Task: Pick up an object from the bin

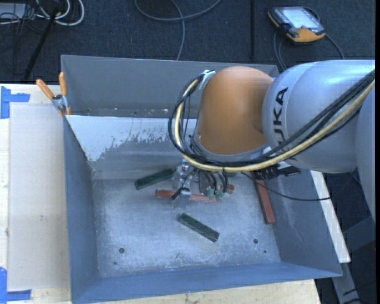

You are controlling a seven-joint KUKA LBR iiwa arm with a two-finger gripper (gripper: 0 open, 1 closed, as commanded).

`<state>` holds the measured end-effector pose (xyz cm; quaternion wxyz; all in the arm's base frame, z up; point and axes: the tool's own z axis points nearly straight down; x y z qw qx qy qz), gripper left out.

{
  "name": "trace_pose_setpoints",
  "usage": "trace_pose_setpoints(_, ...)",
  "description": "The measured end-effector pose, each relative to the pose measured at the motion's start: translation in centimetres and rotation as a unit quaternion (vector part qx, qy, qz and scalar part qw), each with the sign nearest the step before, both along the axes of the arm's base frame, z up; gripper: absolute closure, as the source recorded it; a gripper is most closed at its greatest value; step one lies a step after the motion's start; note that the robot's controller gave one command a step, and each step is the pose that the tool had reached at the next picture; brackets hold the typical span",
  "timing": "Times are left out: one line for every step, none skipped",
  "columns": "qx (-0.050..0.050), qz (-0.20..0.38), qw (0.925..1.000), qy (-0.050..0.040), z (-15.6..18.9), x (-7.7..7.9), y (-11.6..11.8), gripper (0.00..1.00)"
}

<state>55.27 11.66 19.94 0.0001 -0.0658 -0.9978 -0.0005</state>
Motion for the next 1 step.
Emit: trace_pose_setpoints(0.0,0.0,1.0,0.0,0.0,0.0,-0.01,1.0)
